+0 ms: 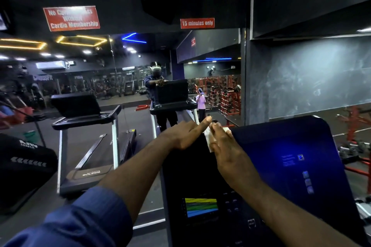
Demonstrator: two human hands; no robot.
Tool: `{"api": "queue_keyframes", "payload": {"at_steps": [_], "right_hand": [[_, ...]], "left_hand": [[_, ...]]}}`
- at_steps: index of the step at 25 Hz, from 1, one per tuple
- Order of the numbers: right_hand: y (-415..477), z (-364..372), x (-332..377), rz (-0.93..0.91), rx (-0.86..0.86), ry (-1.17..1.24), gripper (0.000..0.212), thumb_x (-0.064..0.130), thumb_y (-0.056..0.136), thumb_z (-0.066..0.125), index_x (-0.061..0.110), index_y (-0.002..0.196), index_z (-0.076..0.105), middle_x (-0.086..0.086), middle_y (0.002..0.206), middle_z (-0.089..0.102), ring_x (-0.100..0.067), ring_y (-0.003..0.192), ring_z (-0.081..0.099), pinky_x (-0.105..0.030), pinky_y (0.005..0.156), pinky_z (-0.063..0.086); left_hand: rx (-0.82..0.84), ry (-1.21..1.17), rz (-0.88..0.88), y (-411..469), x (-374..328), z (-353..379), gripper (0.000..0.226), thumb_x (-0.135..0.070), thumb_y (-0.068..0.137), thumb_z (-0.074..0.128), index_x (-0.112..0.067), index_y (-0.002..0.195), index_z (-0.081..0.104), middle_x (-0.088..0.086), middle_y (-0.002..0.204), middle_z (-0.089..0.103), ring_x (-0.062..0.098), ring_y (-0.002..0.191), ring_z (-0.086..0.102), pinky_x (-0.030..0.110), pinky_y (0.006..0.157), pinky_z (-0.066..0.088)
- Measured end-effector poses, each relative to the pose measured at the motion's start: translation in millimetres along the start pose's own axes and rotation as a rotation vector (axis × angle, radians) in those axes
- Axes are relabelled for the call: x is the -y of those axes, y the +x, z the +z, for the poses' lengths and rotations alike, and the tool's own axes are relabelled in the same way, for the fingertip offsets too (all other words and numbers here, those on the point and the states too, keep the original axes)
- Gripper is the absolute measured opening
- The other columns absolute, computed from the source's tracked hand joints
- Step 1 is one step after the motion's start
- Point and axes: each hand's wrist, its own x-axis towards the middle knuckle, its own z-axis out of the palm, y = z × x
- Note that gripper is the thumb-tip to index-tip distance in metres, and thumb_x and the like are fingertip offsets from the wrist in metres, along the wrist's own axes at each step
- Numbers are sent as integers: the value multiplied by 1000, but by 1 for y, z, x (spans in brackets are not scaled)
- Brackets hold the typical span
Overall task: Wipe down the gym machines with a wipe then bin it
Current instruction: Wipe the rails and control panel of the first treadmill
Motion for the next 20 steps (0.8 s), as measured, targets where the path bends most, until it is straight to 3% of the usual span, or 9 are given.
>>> {"api": "queue_keyframes", "payload": {"at_steps": [2,4,6,8,11,14,17,19,20], "right_hand": [[4,-7,-8,85,-56,33,55,25,111,36,17,164,26,-5,172,20,-15,160,7,-39,128,23],[6,-6,-7,151,-93,65,52,10,109,45,13,160,35,-8,170,24,-17,160,6,-42,130,17],[2,-1,-6,42,-45,0,62,-1,103,52,10,161,31,-9,169,26,-17,160,5,-45,130,17],[0,-5,-16,-87,5,-40,67,5,105,54,13,164,23,-7,171,23,-18,160,6,-45,128,24],[4,-14,-20,197,-78,166,66,25,109,49,25,166,15,-2,172,21,-18,159,13,-39,122,33],[2,1,1,267,-151,120,61,7,108,46,17,164,25,-4,173,12,-16,160,-3,-47,129,16],[-3,1,-10,90,-72,51,67,-3,103,51,13,163,25,-4,172,17,-17,161,-1,-51,128,19],[-4,-18,-33,-161,5,-54,68,1,104,53,14,164,23,-1,171,19,-15,160,4,-48,127,25],[-4,-25,-46,-198,-2,-83,66,6,107,52,16,164,21,1,171,19,-10,160,3,-46,126,27]], "left_hand": [[16,13,18,-5,-1,0,101,-84,85,5,-14,115,71,22,129,67,29,108,62,45,103,47],[5,39,7,-9,-3,-1,106,-85,83,4,-16,132,67,19,137,65,31,122,60,50,111,45],[2,80,5,-13,-5,-1,107,-86,82,3,-19,139,65,18,140,64,32,128,58,50,112,43],[6,127,15,-15,-4,-1,111,-89,80,-1,-23,142,63,16,142,63,32,131,57,53,112,42],[-1,163,35,-11,0,-1,110,-90,80,-3,-28,141,63,14,139,65,32,131,56,56,111,42],[9,173,59,-5,5,0,118,-98,73,-7,-29,134,66,13,131,68,28,122,61,52,107,46],[28,178,55,-3,6,0,123,-101,66,-9,-31,132,67,10,122,71,24,110,64,50,104,49],[43,181,51,-4,6,0,129,-105,59,-12,-34,134,66,9,126,70,24,115,64,52,105,48],[48,180,50,-3,6,0,132,-107,57,-12,-35,136,64,8,130,69,24,118,63,53,107,47]]}}
